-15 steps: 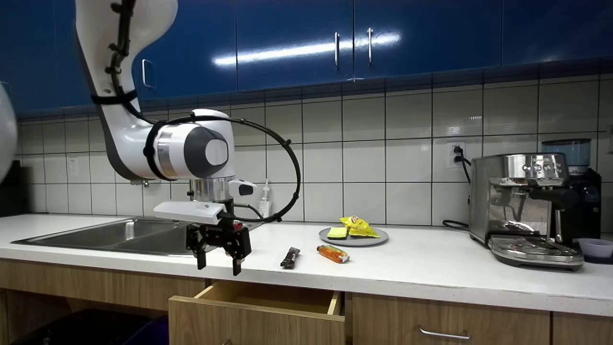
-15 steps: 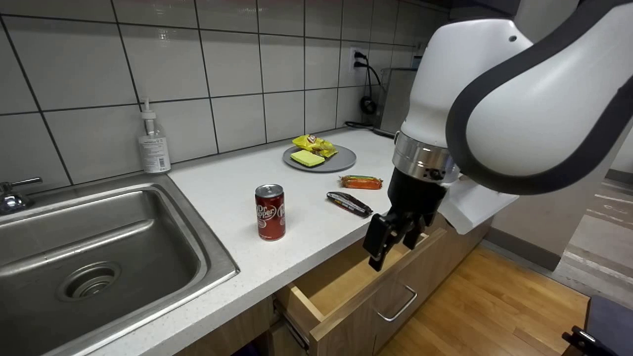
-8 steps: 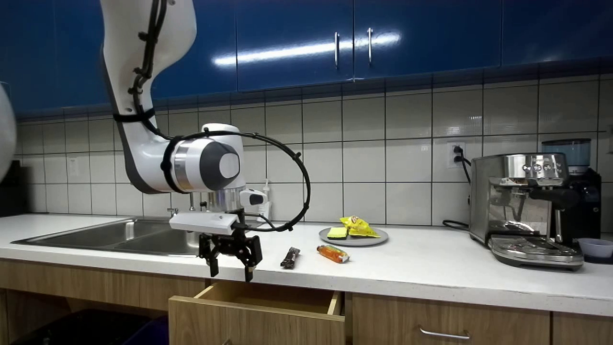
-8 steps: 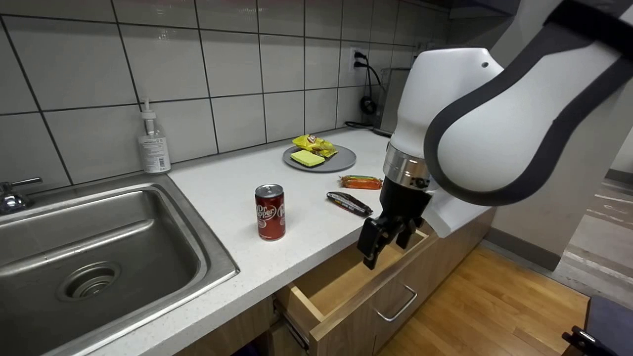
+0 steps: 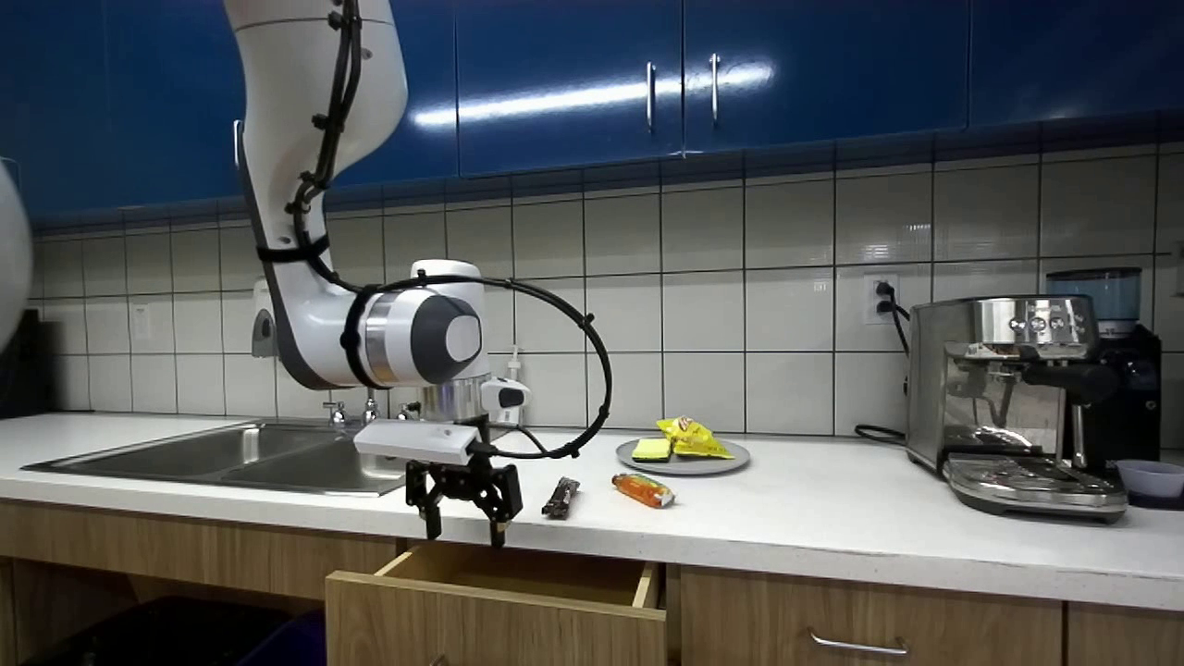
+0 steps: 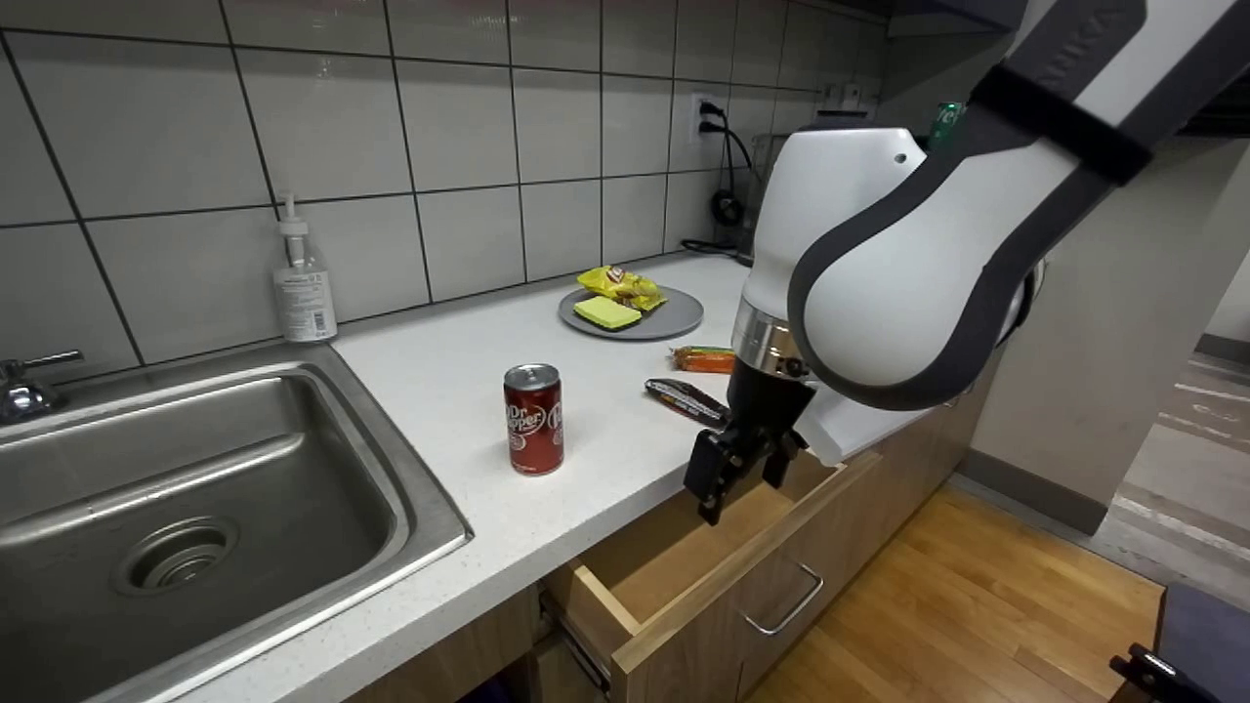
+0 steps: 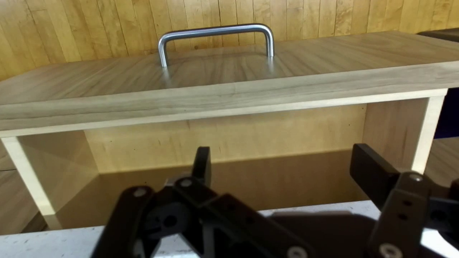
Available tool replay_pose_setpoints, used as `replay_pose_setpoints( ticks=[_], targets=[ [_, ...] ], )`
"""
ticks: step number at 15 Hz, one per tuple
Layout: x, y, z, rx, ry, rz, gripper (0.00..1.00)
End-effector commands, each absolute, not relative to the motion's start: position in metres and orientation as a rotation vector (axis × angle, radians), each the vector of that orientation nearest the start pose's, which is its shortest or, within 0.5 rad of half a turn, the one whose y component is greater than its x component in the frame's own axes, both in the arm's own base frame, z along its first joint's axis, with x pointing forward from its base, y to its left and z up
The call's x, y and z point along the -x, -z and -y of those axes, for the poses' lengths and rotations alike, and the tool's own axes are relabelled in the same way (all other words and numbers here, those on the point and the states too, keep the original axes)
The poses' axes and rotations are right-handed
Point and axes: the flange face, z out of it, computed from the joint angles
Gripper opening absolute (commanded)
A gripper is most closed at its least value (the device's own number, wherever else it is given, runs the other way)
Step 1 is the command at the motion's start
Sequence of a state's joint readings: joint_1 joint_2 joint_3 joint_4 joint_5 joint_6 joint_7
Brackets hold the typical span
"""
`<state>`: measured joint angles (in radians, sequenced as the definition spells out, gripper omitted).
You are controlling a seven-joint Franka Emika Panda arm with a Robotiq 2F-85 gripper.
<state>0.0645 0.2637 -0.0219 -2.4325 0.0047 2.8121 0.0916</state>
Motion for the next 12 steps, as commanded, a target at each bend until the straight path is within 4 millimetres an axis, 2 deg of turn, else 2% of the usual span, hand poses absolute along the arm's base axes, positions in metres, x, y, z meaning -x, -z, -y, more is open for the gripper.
replay_pose_setpoints(
  ticks=[1,12],
  targets=[
    [-0.515,-0.204,-0.018,3.142,0.191,-0.1,1.0],
    [-0.519,-0.173,-0.015,3.159,0.117,-0.104,1.0]
  ],
)
